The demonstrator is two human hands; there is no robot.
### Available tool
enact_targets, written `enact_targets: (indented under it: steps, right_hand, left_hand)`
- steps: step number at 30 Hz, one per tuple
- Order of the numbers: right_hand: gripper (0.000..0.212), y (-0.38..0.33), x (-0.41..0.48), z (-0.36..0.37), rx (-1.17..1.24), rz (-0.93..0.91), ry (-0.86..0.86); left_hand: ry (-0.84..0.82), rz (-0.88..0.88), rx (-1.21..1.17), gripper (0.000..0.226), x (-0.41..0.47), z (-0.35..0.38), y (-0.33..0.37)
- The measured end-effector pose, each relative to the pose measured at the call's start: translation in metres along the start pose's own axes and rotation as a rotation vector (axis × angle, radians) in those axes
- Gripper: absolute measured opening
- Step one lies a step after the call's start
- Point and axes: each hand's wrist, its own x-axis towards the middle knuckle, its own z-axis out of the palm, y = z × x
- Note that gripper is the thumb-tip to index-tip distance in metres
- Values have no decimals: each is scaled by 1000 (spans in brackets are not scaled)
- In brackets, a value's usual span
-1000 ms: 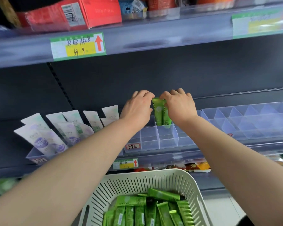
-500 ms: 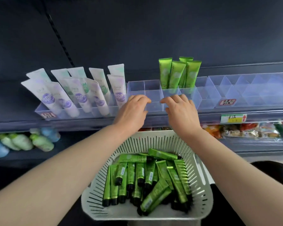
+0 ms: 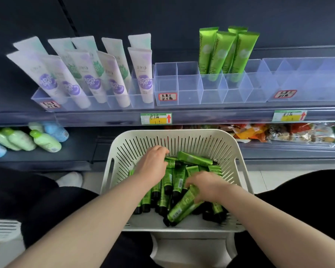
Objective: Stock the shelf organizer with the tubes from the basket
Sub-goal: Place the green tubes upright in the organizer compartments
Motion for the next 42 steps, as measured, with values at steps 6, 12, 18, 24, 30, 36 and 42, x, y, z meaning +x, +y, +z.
enact_targets:
  steps: [6, 12, 18, 24, 30, 36, 42]
  right_hand:
    - [50, 4, 2, 16, 5, -51, -7]
    - [21, 5, -8, 0, -6, -108, 33]
    - [8, 21, -25, -41, 205, -36, 236]
    - [14, 37, -31, -54, 307, -37, 519]
    - [17, 39, -23, -33, 366, -6, 581]
    - [21, 42, -23, -31, 370, -10, 602]
    - [21, 36, -18, -29, 278, -1, 622]
  left_hand:
    - [-16, -9, 12, 41, -7, 10, -4]
    - [-18, -29, 12, 40, -7, 12, -11]
    - [-38, -50, 17, 37, 2, 17, -8]
    - [-162, -133, -15, 32, 19, 41, 15]
    - [-355, -271, 58, 24, 31, 75, 40]
    - [-433, -329, 69, 39, 28, 95, 43]
    - [-511, -358, 34, 51, 18, 75, 43]
